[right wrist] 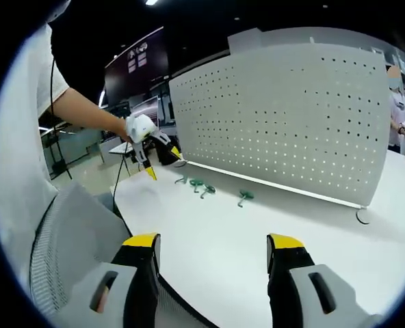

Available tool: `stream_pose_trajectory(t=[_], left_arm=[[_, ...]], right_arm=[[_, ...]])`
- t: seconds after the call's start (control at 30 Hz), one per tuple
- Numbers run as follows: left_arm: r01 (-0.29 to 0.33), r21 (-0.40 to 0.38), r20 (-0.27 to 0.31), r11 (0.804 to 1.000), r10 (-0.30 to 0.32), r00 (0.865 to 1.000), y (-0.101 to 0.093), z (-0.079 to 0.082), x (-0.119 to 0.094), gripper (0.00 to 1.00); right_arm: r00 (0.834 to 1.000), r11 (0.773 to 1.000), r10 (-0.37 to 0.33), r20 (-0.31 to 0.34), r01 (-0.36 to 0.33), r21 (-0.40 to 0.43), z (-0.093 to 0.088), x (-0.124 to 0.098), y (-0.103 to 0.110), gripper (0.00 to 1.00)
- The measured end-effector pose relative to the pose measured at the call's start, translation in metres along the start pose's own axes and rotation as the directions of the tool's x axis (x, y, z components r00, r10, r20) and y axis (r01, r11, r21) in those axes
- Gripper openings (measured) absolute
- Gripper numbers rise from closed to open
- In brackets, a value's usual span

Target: Insert the hook assembly into the mounting plate slot until the hook locks in place.

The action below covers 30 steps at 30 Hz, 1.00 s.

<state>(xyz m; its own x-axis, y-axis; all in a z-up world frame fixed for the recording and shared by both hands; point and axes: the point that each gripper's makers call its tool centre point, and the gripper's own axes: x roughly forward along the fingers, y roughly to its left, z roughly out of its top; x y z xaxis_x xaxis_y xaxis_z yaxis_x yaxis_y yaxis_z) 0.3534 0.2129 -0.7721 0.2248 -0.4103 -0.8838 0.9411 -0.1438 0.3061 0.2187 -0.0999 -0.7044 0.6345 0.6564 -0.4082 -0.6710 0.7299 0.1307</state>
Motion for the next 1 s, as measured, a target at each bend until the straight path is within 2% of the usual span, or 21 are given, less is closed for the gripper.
stream_pose_trajectory(t=[0.03,0.13,0.37,0.63,0.73,1.0], left_arm=[[0.006,0.003,-0.003,1.000,-0.006,1.000,0.001,-0.001,0.000,0.65],[0.043,0.088,-0.044,0.995,-0.039,0.998,0.002,-0.008,0.003,0.62],[0.100,0.135,-0.073,0.986,-0.091,0.993,0.004,-0.014,0.011,0.60],[0.162,0.221,-0.130,0.962,-0.136,0.982,0.015,-0.026,0.016,0.58],[0.178,0.225,-0.133,0.958,-0.150,0.980,0.020,-0.028,0.018,0.57],[0.226,0.293,-0.169,0.929,-0.183,0.969,0.022,-0.033,0.025,0.54]], right_arm=[[1.000,1.000,0.000,-0.001,0.000,0.000,0.000,0.000,0.000,0.61],[1.000,1.000,0.000,-0.004,0.000,0.002,-0.001,0.000,0.000,0.61],[1.000,1.000,-0.001,-0.012,0.001,0.009,-0.003,0.002,-0.001,0.61],[0.999,1.000,0.002,-0.035,-0.002,-0.008,-0.006,0.004,-0.001,0.61],[0.999,1.000,0.003,-0.039,-0.003,-0.008,-0.006,0.004,-0.001,0.61],[0.999,1.000,-0.002,-0.049,0.001,-0.006,-0.007,0.005,-0.003,0.61]])
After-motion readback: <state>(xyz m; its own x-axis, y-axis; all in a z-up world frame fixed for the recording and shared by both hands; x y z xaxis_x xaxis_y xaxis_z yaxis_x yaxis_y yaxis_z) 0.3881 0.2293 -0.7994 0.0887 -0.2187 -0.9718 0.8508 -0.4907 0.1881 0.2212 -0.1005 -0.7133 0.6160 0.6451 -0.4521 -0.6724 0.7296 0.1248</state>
